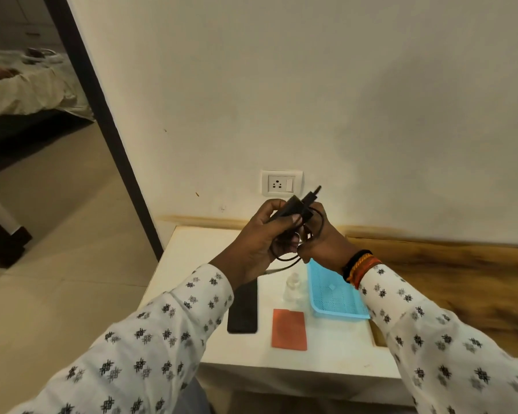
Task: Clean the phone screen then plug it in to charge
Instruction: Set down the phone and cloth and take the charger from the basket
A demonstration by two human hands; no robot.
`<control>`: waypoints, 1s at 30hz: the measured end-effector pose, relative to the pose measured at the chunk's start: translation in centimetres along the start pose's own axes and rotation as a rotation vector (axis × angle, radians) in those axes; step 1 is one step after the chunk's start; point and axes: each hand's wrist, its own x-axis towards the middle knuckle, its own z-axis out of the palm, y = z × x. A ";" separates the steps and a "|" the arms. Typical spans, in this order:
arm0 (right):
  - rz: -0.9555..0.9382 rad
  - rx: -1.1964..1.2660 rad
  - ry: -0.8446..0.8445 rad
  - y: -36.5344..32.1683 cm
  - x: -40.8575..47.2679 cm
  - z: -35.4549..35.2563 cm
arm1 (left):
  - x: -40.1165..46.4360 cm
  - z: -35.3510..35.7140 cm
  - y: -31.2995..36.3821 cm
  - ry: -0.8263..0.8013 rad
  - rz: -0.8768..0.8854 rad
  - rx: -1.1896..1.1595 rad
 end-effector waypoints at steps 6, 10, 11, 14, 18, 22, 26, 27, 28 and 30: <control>0.009 -0.178 0.228 -0.3 0.1 -0.4 | 0.5 -0.6 -0.4 0.320 -0.106 -0.097; 0.068 -0.366 0.293 0.5 -0.4 -2.1 | 0.8 -1.7 -0.3 0.504 -0.122 -0.174; 0.085 -0.390 0.249 0.6 -0.6 -2.6 | 0.9 -1.9 -0.2 0.566 -0.119 -0.195; 0.088 -0.444 0.100 1.3 -1.2 -4.4 | 1.0 -3.0 -0.2 0.710 -0.088 -0.213; 0.243 -0.324 -0.175 1.8 -2.2 -7.5 | 0.9 -4.3 -0.5 0.747 0.044 -0.233; 0.389 0.413 -0.309 1.4 -3.2 -9.2 | 0.8 -4.9 -1.0 0.718 0.109 -0.196; 0.123 0.903 0.020 -0.5 -3.3 -10.7 | 0.4 -5.2 -1.9 0.704 0.057 -0.139; 0.052 0.953 0.146 -0.9 -3.3 -11.5 | 0.2 -5.4 -2.0 0.709 0.049 -0.132; 0.013 0.990 0.270 -1.2 -3.4 -12.3 | 0.1 -5.7 -2.0 0.711 0.055 -0.129; 0.004 1.028 0.496 -1.3 -3.4 -13.9 | -0.2 -6.6 -2.1 0.720 0.077 -0.117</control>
